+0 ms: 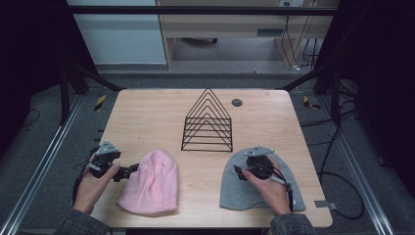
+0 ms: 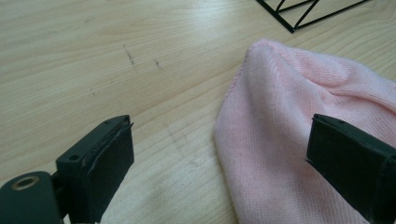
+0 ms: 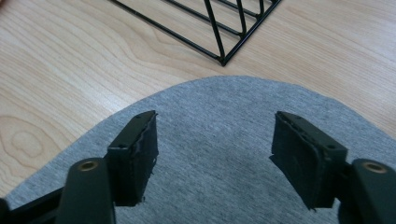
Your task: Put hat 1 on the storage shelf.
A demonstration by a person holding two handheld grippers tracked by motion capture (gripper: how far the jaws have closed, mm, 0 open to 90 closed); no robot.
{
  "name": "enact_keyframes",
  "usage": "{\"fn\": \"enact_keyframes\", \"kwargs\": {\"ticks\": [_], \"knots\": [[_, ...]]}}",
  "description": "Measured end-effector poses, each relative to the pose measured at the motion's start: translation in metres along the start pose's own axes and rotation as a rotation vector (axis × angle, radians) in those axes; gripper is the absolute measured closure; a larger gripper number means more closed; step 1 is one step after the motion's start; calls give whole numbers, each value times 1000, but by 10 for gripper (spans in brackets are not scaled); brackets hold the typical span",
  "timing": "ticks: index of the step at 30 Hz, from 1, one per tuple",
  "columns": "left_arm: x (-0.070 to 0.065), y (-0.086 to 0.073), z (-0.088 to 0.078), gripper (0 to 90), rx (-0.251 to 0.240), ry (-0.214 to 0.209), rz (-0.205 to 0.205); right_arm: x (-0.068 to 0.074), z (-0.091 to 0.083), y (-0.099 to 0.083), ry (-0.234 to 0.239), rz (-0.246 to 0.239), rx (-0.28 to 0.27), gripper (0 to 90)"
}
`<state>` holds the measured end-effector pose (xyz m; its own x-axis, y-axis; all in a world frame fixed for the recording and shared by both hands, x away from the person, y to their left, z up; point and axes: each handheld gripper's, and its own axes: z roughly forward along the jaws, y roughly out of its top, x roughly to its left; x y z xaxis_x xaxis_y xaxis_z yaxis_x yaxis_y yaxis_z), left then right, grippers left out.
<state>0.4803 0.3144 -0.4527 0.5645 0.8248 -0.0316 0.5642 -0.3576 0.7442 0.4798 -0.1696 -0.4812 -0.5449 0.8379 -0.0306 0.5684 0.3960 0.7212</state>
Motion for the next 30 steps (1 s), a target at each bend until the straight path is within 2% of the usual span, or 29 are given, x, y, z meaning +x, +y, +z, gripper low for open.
{"fn": "enact_keyframes", "kwargs": {"ticks": [2,3,4,5,7,10,13,15,17,24,30], "knots": [[-1,2,0,86,8,-10,8,-1,1,-1,-2,-14,3,339],[-4,9,3,86,35,-31,38,-1,1,-1,-3,-14,4,356],[-4,9,3,88,35,-31,38,-1,1,-1,-3,-14,4,356],[-5,20,7,95,64,-26,84,-2,1,-1,4,-15,2,380],[-4,25,8,99,71,-29,92,-2,1,-2,7,-12,5,383],[-2,52,16,117,94,-53,123,-3,1,-2,11,-16,10,394],[-3,69,22,203,110,-74,150,-5,0,-2,9,-16,4,395],[-5,78,27,208,119,-86,158,-5,-1,-2,7,-11,0,390],[-7,84,34,206,132,-77,166,-5,-1,-2,6,-1,-3,374],[-14,91,54,208,164,-71,182,-5,-1,-1,-24,20,13,265],[-20,84,67,238,210,-101,192,-5,-1,0,-16,23,3,254]]}}
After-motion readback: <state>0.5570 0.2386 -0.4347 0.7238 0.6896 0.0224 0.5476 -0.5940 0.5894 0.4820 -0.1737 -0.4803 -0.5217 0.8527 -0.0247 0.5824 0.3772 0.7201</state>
